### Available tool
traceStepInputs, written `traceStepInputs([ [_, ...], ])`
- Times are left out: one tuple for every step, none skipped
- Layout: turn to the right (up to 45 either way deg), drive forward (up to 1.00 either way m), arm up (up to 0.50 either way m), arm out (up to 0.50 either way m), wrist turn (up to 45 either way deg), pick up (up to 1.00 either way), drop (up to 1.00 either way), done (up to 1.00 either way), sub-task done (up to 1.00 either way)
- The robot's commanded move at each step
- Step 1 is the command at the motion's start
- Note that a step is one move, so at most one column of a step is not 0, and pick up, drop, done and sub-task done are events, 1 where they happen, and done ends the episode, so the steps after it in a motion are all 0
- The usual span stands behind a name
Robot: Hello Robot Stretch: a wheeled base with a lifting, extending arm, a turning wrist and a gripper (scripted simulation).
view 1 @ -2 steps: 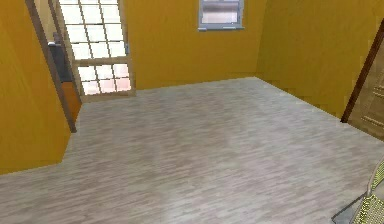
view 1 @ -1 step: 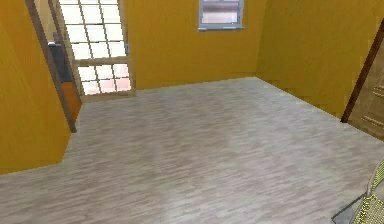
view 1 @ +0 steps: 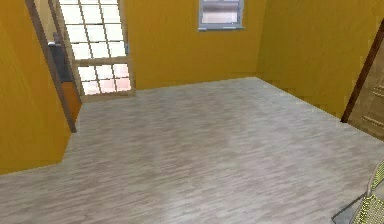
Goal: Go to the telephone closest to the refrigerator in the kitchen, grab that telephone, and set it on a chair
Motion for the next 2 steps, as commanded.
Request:
traceStepInputs([
  [0.0,0.0,0.0,0.0,0.0,1.0,0.0,0.0,0.0],
  [0.0,0.0,0.1,0.0,0.0,0.0,0.0,0.0,0.0],
])
